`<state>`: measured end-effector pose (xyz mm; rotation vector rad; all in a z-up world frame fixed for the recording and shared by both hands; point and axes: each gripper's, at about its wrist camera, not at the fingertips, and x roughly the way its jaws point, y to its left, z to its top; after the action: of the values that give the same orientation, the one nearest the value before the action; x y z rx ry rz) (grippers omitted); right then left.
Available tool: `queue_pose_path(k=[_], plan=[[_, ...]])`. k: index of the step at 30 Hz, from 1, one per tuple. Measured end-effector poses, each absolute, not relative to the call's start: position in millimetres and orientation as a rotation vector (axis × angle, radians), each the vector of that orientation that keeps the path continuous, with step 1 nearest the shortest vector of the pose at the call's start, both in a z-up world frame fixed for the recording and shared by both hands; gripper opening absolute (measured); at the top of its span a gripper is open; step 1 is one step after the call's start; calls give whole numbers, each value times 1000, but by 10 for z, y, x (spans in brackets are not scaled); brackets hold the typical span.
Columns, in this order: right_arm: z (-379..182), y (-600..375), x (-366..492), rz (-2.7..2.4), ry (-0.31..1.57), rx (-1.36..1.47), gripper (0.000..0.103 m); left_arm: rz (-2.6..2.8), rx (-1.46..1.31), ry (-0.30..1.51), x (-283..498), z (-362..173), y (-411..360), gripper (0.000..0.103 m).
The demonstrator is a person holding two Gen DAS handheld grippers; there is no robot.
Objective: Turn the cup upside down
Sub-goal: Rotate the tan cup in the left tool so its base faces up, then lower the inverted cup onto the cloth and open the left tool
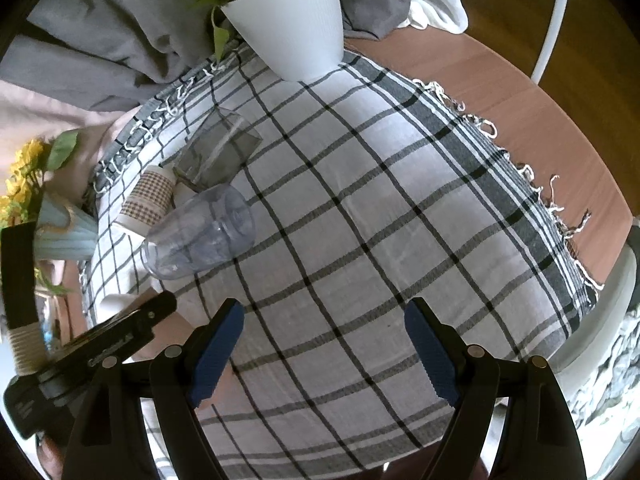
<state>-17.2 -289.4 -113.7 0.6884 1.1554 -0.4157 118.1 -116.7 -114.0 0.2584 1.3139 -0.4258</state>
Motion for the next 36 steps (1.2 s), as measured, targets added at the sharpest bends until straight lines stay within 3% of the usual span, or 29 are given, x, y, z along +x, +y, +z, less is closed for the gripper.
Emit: queue_pose_path(k=[25, 28, 32, 36], plan=[[-1169, -2836, -331, -423, 1202, 588, 83, -463, 229, 1276, 624, -1070, -1018, 59], [-1148, -2826, -333, -424, 1203, 578, 83, -466, 228, 1257, 632, -1044, -1020, 69], [-1070, -2796, -344, -429, 1189, 552, 83, -450, 205, 1218, 643, -945, -965, 73], [-898, -2740, -382, -421, 1156, 526, 83, -415, 170, 1143, 596, -734, -841, 86]])
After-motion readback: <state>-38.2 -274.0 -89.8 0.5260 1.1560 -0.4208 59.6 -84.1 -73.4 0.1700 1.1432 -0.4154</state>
